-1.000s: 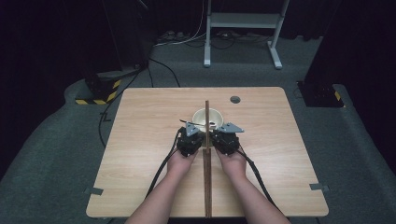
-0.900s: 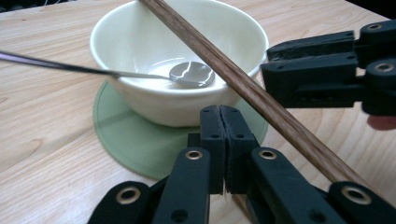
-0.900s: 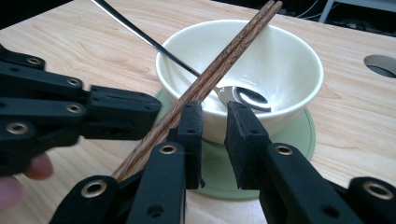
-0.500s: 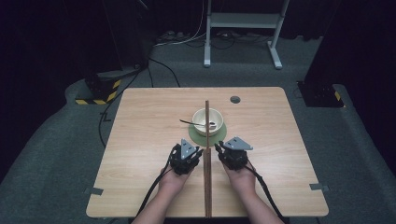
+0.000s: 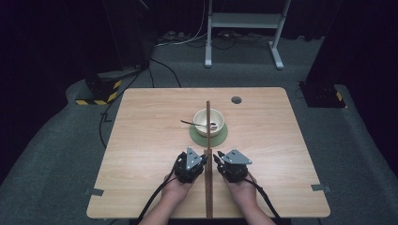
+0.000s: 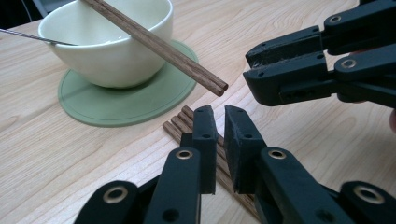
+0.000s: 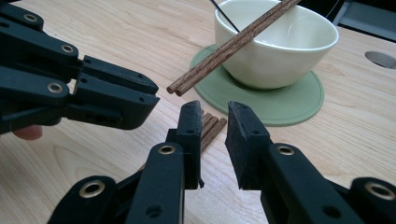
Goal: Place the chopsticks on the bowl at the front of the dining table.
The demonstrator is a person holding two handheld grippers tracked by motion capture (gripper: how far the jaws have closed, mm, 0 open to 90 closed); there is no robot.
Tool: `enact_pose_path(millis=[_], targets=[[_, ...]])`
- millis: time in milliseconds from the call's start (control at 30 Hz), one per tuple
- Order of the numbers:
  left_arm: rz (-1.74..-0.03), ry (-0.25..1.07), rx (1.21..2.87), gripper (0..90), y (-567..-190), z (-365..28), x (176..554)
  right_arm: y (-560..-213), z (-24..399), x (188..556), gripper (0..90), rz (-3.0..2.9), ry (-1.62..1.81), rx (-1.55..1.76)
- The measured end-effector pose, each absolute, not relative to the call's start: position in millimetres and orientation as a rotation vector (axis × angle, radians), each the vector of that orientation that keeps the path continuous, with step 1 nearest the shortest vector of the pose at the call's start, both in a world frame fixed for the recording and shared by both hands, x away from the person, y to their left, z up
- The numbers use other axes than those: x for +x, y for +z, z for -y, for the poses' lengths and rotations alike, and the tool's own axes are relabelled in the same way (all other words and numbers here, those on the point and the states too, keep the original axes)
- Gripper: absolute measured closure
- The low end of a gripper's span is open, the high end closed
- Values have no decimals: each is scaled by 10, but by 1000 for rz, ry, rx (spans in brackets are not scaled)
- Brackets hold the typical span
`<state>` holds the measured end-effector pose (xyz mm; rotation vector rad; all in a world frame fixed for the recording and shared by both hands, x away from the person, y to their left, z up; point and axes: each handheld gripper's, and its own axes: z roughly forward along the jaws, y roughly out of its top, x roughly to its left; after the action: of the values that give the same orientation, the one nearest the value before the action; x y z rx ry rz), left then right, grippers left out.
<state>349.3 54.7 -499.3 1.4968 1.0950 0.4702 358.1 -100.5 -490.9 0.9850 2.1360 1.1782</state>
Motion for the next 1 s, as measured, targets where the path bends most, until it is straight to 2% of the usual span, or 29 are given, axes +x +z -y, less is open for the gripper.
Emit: enact_pose_path(millis=[1000], targets=[[-1087, 481, 1507, 853, -4966, -514, 3533, -4926, 1008, 3588, 744, -2126, 1193, 978]])
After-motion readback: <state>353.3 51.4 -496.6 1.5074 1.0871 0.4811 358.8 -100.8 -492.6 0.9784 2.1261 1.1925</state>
